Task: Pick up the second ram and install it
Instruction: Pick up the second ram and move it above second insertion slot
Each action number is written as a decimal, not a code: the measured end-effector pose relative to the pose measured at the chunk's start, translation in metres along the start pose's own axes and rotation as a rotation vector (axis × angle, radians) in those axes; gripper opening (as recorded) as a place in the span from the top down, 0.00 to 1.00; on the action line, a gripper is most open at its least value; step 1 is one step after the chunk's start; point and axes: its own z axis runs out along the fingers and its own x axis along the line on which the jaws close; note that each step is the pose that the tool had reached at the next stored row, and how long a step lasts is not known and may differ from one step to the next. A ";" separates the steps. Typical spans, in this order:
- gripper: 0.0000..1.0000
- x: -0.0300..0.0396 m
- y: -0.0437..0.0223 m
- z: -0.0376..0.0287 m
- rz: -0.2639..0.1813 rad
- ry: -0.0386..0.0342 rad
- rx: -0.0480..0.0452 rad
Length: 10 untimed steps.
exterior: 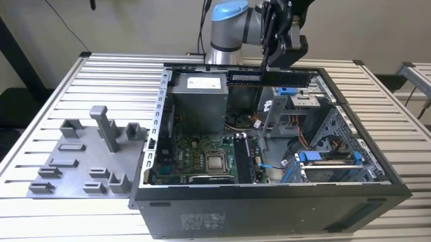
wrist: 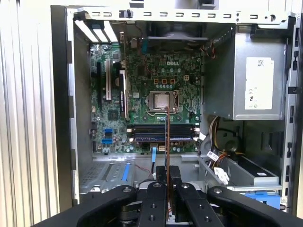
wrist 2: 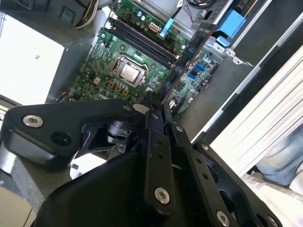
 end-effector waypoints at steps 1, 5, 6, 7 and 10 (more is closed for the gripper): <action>0.85 -0.0012 0.0001 0.0001 0.000 0.0001 0.0000; 0.85 -0.0062 0.0002 0.0005 0.000 -0.0001 0.0000; 0.85 -0.0069 0.0002 0.0006 0.000 0.0000 0.0000; 0.85 -0.0076 0.0003 0.0007 0.000 -0.0001 0.0000; 0.85 -0.0099 0.0003 0.0009 0.000 -0.0001 0.0000</action>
